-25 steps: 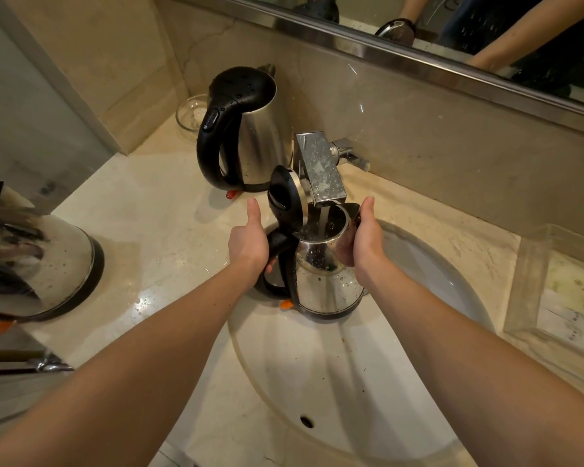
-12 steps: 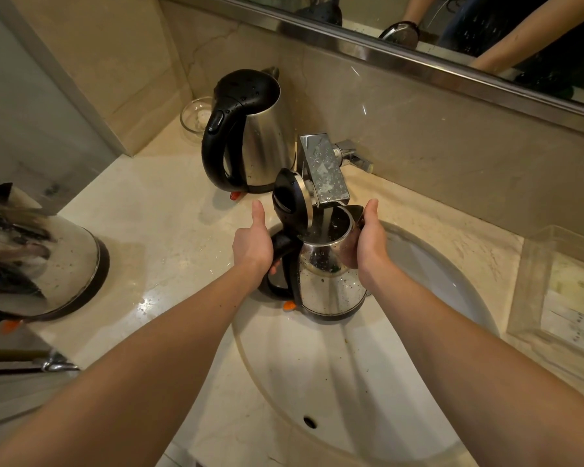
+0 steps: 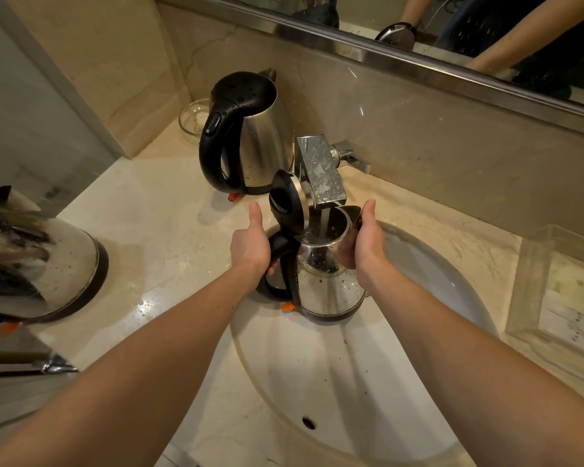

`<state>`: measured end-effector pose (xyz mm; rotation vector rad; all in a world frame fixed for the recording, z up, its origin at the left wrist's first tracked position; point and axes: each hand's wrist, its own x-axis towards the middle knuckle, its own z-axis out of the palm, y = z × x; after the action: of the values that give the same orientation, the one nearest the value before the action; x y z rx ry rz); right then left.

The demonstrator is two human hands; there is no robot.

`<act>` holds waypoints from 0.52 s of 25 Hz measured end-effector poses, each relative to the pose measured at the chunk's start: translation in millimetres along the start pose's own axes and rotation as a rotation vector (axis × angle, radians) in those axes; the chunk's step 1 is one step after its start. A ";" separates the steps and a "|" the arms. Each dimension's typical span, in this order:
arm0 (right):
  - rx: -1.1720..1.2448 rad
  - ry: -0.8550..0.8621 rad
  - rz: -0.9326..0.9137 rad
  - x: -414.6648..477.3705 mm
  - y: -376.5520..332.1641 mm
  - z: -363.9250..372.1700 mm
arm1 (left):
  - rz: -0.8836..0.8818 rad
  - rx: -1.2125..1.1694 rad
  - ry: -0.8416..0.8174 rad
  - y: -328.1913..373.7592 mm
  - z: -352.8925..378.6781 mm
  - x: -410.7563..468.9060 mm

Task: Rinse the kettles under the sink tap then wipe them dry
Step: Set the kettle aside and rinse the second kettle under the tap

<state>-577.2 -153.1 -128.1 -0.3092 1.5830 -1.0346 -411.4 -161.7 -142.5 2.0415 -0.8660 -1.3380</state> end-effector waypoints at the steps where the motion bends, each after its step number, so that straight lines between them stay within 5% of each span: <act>1: 0.004 0.002 0.001 -1.0 -1.1 0.7 | -0.004 -0.003 0.000 0.2 -0.3 -0.4; 13: -0.034 0.009 0.007 -5.2 -2.3 2.6 | 0.002 -0.019 0.008 -0.1 0.8 -0.8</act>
<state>-574.1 -152.0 -122.8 -0.3221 1.6099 -1.0056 -412.4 -161.1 -142.4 2.0300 -0.8488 -1.3315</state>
